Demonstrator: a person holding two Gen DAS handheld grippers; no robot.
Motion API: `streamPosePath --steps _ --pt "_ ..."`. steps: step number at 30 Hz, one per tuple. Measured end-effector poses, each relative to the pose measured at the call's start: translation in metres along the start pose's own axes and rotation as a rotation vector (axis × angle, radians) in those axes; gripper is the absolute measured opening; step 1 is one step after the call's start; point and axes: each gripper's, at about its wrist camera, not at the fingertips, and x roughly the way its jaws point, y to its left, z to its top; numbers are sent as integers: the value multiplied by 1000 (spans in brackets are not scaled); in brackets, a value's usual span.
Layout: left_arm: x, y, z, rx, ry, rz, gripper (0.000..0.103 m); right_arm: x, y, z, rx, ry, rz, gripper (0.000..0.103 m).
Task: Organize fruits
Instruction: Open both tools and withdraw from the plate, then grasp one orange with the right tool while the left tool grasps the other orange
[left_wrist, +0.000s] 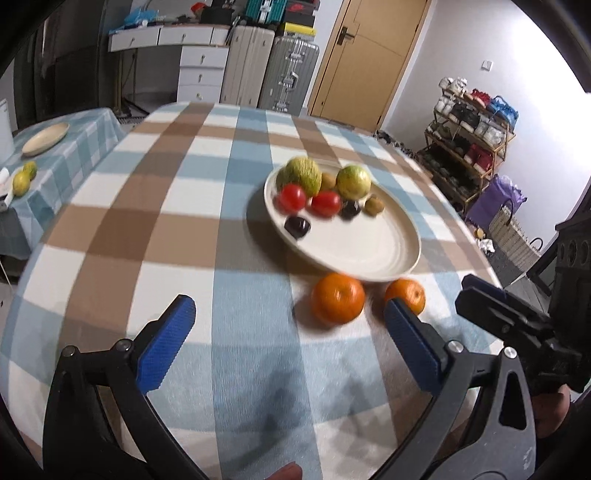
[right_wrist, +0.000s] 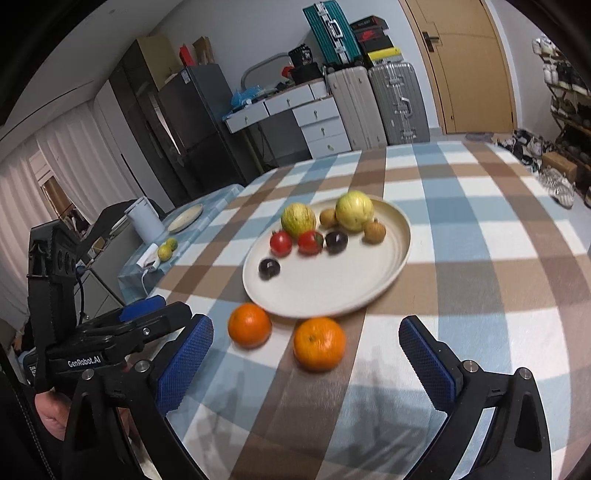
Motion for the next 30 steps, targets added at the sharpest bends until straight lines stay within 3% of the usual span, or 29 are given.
streamPosePath --steps 12,21,27,30 --pt "15 8 -6 -24 41 -2 102 27 -6 -9 17 59 19 99" --pt "20 12 -5 -33 53 -21 102 41 -5 -8 1 103 -8 79" --pt "24 10 -1 -28 61 -25 102 52 -3 -9 -23 145 -33 42" --pt "26 9 2 -26 64 -24 102 51 -7 -10 -6 146 -15 42"
